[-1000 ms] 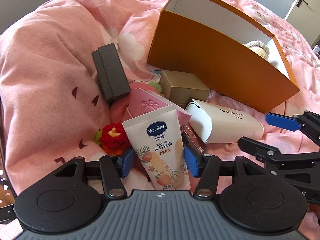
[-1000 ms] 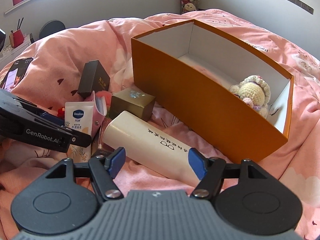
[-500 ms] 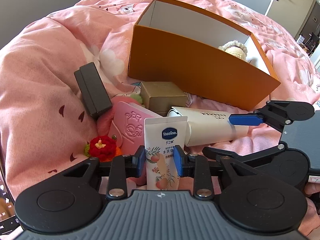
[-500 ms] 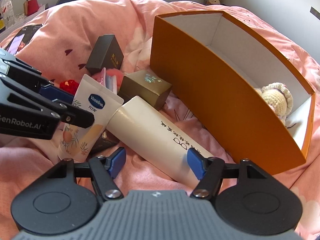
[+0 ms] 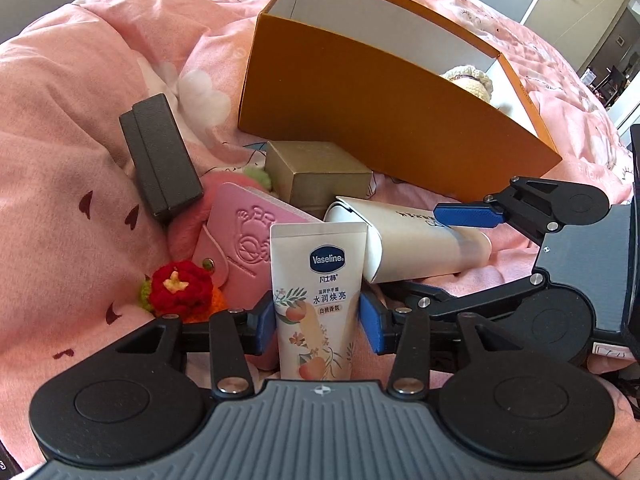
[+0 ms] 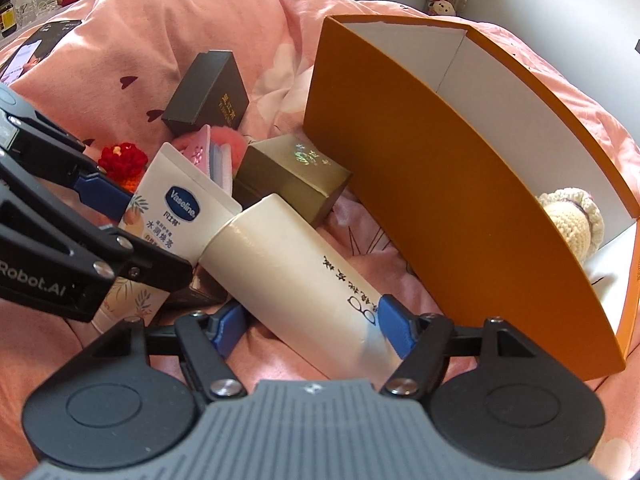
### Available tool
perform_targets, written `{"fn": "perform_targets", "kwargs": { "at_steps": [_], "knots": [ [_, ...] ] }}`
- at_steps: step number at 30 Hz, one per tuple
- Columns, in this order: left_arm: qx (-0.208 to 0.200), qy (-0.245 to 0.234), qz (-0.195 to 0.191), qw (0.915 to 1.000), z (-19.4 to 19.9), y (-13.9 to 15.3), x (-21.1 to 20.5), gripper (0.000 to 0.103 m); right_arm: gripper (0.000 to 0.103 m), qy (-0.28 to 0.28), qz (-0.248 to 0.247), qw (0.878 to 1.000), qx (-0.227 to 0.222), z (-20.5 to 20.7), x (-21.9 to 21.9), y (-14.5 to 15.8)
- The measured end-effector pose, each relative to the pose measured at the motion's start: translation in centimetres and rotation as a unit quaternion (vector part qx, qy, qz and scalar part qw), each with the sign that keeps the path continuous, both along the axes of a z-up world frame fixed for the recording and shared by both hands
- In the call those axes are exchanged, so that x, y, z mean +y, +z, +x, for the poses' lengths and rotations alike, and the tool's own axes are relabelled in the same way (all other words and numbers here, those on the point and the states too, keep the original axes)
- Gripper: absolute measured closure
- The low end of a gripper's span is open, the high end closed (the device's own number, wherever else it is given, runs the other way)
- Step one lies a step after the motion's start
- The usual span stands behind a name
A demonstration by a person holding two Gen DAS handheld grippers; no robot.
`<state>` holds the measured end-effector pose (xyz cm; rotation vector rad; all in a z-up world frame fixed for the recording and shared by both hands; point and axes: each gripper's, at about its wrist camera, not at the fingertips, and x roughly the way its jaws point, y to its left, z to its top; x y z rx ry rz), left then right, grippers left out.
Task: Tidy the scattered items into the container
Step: 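Grasp the Vaseline tube with the left gripper while the right grasps the white cylindrical case, then lift the Vaseline tube and white case toward the shoebox with both grippers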
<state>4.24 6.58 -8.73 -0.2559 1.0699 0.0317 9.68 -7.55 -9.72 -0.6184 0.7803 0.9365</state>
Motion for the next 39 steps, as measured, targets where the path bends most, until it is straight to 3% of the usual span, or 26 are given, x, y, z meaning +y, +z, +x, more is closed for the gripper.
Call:
{"fn": "perform_targets", "kwargs": {
  "at_steps": [7,20,25,26,27,28,30,39],
  "knots": [
    [-0.011,-0.031,-0.003,0.9995,-0.2,1.6,-0.6,0.055,0.05,-0.001,0.015,1.0,-0.026,-0.5,-0.7,2.1],
    [-0.017,-0.025,-0.025,0.9992,-0.3,2.0,-0.3,0.056,0.048,0.011,0.031,0.999,-0.01,1.2,0.0,1.0],
    [-0.032,-0.019,-0.036,0.9987,-0.5,2.9,0.1,0.057,0.057,0.01,0.033,0.999,-0.036,0.6,-0.2,1.9],
    [-0.035,-0.018,-0.037,0.9985,-0.5,3.2,0.1,0.059,0.059,0.007,0.037,0.998,-0.043,0.5,-0.4,2.3],
    [-0.037,-0.018,-0.038,0.9984,-0.5,3.4,0.1,0.083,0.061,0.003,0.043,0.998,-0.048,0.5,-0.6,2.8],
    [-0.039,-0.018,-0.043,0.9982,-0.4,3.6,0.2,0.085,0.064,-0.002,0.049,0.997,-0.052,0.5,-0.9,3.2],
    [-0.039,-0.013,-0.064,0.9971,-0.3,3.8,0.6,0.086,0.066,-0.013,0.058,0.997,-0.056,0.7,-1.5,3.9],
    [-0.066,-0.022,-0.046,0.9965,0.1,5.0,-0.1,0.088,0.071,-0.045,0.092,0.993,-0.053,1.5,-4.0,6.7]
  ]
}}
